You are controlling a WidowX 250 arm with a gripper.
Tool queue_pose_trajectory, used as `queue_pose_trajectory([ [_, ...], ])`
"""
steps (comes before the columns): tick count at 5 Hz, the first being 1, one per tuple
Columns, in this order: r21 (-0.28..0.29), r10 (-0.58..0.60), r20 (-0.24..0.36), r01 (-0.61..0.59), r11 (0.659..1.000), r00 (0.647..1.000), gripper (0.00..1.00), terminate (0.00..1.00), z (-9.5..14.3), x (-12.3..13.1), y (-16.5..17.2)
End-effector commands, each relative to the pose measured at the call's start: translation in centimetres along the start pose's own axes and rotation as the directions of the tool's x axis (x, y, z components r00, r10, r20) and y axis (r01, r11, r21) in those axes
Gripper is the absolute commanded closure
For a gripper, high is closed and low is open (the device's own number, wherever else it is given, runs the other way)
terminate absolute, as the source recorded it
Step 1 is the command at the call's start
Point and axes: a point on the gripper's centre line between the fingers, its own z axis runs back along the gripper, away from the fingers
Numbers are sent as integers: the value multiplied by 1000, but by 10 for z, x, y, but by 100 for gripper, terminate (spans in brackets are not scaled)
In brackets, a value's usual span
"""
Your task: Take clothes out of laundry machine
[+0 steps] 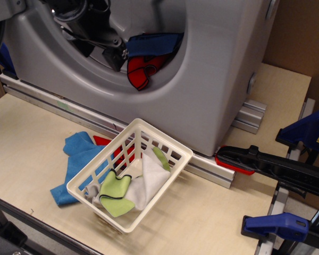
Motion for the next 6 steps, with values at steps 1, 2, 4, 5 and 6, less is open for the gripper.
queue_pose_trajectory([
  [1,-107,-84,116,97,989,990,0,0,-6,42,-19],
  [2,-150,-137,141,158,976,980,0,0,-14,55,-35],
  [4,-181,-170,107,187,965,980,0,0,-29,61,-54],
  [5,-162,-188,68,197,967,980,0,0,-35,56,-57],
  [6,-128,-181,32,183,975,983,100,0,-41,51,-57],
])
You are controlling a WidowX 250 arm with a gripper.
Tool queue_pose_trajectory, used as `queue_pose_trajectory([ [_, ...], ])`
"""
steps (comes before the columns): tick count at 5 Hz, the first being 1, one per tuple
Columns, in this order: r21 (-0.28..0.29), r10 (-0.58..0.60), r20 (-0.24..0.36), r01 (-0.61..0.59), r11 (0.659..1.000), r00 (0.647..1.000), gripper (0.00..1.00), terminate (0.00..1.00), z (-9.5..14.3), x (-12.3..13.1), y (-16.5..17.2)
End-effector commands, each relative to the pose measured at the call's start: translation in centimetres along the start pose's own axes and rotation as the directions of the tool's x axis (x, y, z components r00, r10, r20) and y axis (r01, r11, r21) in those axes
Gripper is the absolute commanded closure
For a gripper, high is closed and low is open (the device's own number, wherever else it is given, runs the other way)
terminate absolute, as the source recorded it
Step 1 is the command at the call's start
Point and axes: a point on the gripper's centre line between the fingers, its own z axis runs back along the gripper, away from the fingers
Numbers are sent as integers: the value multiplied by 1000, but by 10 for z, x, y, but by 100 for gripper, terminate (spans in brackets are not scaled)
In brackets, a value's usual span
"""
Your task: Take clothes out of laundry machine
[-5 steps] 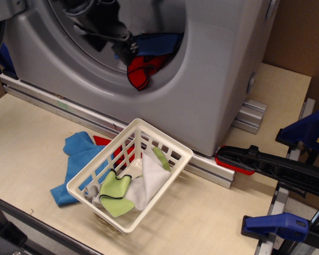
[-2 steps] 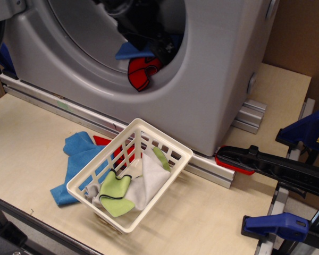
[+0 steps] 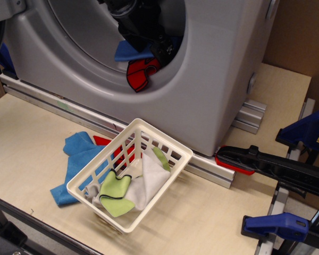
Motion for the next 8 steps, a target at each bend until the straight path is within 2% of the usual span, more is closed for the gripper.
queue_pose_trajectory([
  [1,57,-10,-10,11,998,1000,100,0,3,2,-9],
  [2,85,-3,-16,5,996,1000,100,0,3,-4,-7],
  [3,98,8,9,-8,995,1000,100,0,11,-4,-5],
  [4,117,47,11,-48,992,999,100,0,33,-7,-9],
  [5,113,124,-36,-119,987,992,100,0,54,-21,-17],
  [6,65,141,-60,-137,988,988,100,0,66,-49,-36],
  [7,50,112,-100,-108,993,989,100,0,76,-73,-62],
  [8,2,108,-158,-109,994,982,100,0,72,-101,-81],
])
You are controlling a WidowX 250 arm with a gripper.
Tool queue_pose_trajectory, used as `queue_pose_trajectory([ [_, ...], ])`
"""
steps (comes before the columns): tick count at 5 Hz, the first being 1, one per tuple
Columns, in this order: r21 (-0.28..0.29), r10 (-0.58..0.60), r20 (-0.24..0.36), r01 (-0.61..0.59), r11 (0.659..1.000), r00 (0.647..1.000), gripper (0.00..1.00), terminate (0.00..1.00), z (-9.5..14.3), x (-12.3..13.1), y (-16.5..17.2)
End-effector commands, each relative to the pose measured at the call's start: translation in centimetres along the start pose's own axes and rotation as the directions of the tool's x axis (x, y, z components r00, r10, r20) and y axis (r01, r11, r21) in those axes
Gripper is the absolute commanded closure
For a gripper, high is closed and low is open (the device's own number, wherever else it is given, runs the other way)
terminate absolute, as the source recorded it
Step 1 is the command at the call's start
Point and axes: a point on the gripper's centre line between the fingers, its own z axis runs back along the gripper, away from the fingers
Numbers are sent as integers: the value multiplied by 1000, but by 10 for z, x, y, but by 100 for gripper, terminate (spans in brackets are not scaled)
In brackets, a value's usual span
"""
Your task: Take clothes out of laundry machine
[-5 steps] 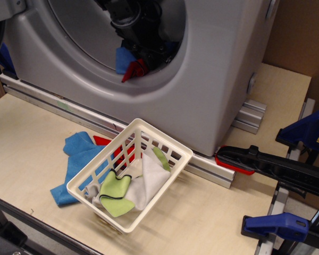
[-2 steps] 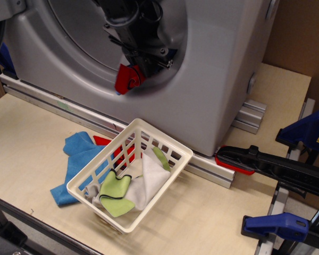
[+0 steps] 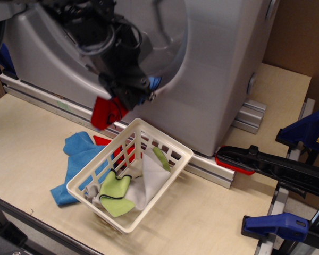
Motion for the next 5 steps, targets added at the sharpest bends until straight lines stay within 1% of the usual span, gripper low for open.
queue_pose_trajectory([
  [1,-71,-92,-46,88,994,995,100,0,-7,-32,-35],
  [2,-69,-86,-101,79,994,991,100,0,-19,-41,-33],
  [3,-60,-72,-134,64,996,988,100,0,-32,-46,-24],
  [4,-20,-10,-124,7,1000,992,0,0,-30,-46,-17],
  [5,-13,0,-118,-1,1000,993,0,0,-24,-44,-16],
])
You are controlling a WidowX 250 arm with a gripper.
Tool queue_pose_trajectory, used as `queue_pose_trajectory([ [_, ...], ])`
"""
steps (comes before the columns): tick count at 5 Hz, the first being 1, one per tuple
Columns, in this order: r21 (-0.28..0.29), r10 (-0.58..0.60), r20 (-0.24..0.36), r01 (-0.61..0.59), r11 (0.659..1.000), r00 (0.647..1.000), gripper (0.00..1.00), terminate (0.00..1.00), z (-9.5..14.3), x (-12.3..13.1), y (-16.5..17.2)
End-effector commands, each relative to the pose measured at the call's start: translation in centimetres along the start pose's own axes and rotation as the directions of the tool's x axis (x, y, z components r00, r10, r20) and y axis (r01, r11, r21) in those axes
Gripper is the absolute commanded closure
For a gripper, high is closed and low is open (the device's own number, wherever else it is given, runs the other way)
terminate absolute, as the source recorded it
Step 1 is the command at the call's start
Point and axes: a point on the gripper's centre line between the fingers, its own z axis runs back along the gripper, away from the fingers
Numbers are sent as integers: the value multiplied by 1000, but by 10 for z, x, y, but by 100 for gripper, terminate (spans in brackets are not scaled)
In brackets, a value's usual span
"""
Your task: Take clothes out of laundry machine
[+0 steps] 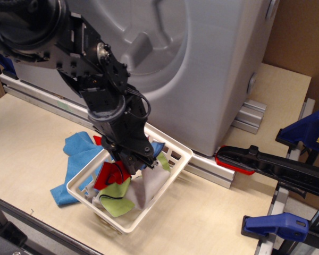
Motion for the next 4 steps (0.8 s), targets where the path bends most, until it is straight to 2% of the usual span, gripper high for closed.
queue_pose_trajectory([
  [1,26,29,43,-30,999,999,0,0,27,9,5],
  [2,24,36,68,-38,999,997,0,0,42,11,6],
  [3,42,72,104,-77,996,992,0,0,68,24,3],
  [4,90,195,59,-200,976,979,0,0,100,19,31],
])
